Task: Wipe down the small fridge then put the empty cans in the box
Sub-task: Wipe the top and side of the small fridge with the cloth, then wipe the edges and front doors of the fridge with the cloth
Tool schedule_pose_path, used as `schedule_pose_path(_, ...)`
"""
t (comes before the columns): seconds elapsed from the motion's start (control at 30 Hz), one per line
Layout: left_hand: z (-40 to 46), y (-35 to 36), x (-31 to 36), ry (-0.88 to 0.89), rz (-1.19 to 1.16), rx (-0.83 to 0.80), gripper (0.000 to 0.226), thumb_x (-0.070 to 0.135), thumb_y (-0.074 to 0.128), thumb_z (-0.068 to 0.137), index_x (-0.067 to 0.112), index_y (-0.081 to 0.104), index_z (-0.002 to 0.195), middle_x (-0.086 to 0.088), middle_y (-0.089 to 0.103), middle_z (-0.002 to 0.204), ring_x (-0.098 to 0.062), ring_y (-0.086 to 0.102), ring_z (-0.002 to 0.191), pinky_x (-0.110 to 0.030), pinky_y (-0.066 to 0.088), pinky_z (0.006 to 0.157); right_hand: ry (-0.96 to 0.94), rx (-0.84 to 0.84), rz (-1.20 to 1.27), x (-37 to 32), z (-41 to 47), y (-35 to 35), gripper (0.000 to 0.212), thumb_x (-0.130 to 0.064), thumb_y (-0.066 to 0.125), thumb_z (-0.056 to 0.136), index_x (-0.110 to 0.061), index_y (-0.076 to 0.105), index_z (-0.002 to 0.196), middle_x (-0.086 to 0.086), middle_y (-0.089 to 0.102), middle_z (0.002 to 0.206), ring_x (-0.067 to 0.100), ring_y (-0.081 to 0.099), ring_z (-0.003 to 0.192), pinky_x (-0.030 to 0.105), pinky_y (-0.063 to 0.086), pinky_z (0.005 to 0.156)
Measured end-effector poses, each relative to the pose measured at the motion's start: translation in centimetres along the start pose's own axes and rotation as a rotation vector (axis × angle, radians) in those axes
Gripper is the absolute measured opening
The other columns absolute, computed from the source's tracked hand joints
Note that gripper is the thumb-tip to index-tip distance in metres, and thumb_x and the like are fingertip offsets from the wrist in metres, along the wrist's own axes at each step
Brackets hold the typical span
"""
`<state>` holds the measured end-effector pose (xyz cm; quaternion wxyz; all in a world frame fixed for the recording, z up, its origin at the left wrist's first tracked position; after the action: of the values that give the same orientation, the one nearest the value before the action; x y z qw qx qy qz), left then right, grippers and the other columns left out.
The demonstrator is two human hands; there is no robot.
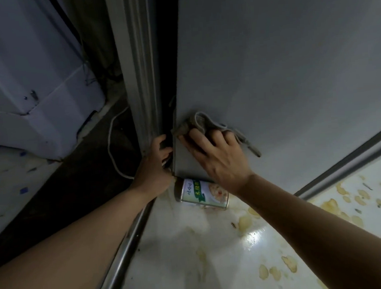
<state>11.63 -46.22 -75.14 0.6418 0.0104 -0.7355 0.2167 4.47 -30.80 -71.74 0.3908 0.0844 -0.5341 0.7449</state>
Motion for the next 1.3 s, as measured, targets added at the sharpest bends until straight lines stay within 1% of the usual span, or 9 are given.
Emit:
schedule_pose_path(0.17, -0.4, -0.7, -0.6, 0.028, 0.163, -0.031, 0.07, -0.008, 0.057, 0.08, 0.018, 0.034, 0.141, 0.002, 0.045, 0.139, -0.015, 0.044, 0.13, -0.036, 0.038, 0.108, -0.152, -0.21, 0.011, -3.0, -0.1, 2.9, 0.069, -0.021, 0.059, 0.069, -0.024, 0.048, 0.137, 0.002, 0.03, 0.132, 0.025, 0.034, 0.097, 0.036, 0.026, 0.077)
schedule_pose_path(0.27, -0.8, -1.2, -1.4, -0.011, 0.284, -0.056, 0.07, -0.013, 0.049, 0.08, 0.018, 0.035, 0.141, -0.001, 0.037, 0.148, -0.021, 0.039, 0.136, -0.04, 0.036, 0.11, -0.18, -0.326, 0.042, -3.6, -0.3, 2.2, 0.065, -0.026, 0.052, 0.07, -0.027, 0.049, 0.136, -0.002, 0.043, 0.133, 0.022, 0.042, 0.1, 0.033, 0.038, 0.079)
schedule_pose_path(0.4, -1.2, -1.6, -1.5, -0.113, 0.276, -0.049, 0.082, -0.013, 0.049, 0.079, 0.027, 0.021, 0.145, 0.003, 0.046, 0.143, -0.018, 0.039, 0.135, -0.031, 0.035, 0.109, -0.315, -0.483, 0.088, -3.4, -0.8, 1.1, 0.061, -0.013, 0.033, 0.09, -0.021, 0.017, 0.148, 0.003, 0.022, 0.148, 0.027, 0.037, 0.121, 0.037, 0.037, 0.097)
schedule_pose_path(0.47, -1.3, -1.6, -1.2, -0.121, 0.263, -0.052, 0.085, -0.014, 0.049, 0.078, 0.03, 0.021, 0.144, 0.002, 0.046, 0.143, -0.018, 0.04, 0.134, -0.025, 0.037, 0.103, -0.301, -0.495, 0.059, -2.9, -1.2, 1.1, 0.064, -0.017, 0.051, 0.089, -0.024, 0.023, 0.147, 0.003, 0.024, 0.145, 0.027, 0.036, 0.119, 0.037, 0.038, 0.095)
schedule_pose_path(0.6, -1.7, -0.8, -0.2, -0.107, 0.244, -0.053, 0.083, -0.014, 0.049, 0.08, 0.03, 0.021, 0.145, 0.0, 0.043, 0.146, -0.016, 0.038, 0.135, -0.019, 0.034, 0.098, -0.153, -0.414, 0.068, -0.6, -3.8, 0.9, 0.042, -0.025, 0.06, 0.072, -0.026, 0.067, 0.113, 0.0, 0.058, 0.113, 0.025, 0.044, 0.089, 0.033, 0.046, 0.066)
schedule_pose_path(0.73, -2.3, 0.9, 0.5, -0.112, 0.229, -0.063, 0.081, -0.013, 0.053, 0.08, 0.024, 0.023, 0.146, -0.003, 0.04, 0.147, -0.018, 0.037, 0.135, -0.021, 0.033, 0.098, -0.041, -0.403, 0.117, 1.0, -6.9, 0.3, 0.043, -0.017, 0.073, 0.068, -0.018, 0.069, 0.111, 0.006, 0.056, 0.112, 0.027, 0.04, 0.087, 0.037, 0.049, 0.064)
schedule_pose_path(0.97, -3.1, 5.2, 0.8, -0.064, 0.559, -0.138, 0.059, 0.006, 0.062, 0.08, 0.017, 0.042, 0.134, -0.007, 0.047, 0.139, -0.026, 0.047, 0.125, -0.024, 0.038, 0.095, 0.073, -0.313, 0.307, 1.8, -9.4, -2.0, 0.048, -0.016, 0.026, 0.088, -0.012, 0.059, 0.123, 0.011, 0.05, 0.109, 0.027, 0.039, 0.09, 0.039, 0.051, 0.069)
schedule_pose_path(1.07, -3.1, 7.0, 0.2, -0.015, 0.618, -0.182, 0.052, 0.01, 0.066, 0.074, 0.014, 0.051, 0.124, -0.011, 0.054, 0.129, -0.031, 0.051, 0.119, -0.037, 0.045, 0.094, 0.104, -0.328, 0.335, 2.2, -10.7, -2.7, 0.054, -0.015, 0.021, 0.084, -0.01, 0.06, 0.121, 0.013, 0.054, 0.105, 0.027, 0.039, 0.089, 0.041, 0.052, 0.068)
schedule_pose_path(1.3, -2.7, 9.2, -1.2, 0.014, 0.956, -0.167, 0.053, 0.019, 0.069, 0.071, 0.017, 0.049, 0.121, -0.011, 0.048, 0.126, -0.033, 0.045, 0.119, -0.038, 0.038, 0.097, 0.207, -0.325, 0.361, 3.2, -12.1, -3.5, 0.052, -0.017, 0.022, 0.085, -0.007, 0.063, 0.114, 0.014, 0.056, 0.1, 0.031, 0.053, 0.083, 0.042, 0.052, 0.065)
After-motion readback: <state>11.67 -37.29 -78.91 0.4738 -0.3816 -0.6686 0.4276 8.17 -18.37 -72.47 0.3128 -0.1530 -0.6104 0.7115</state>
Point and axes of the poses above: each hand's wrist, its own z-axis towards the middle knuckle, its own y-axis out of the palm, x = y × z, the point moved 1 cm from there along z, towards the middle knuckle
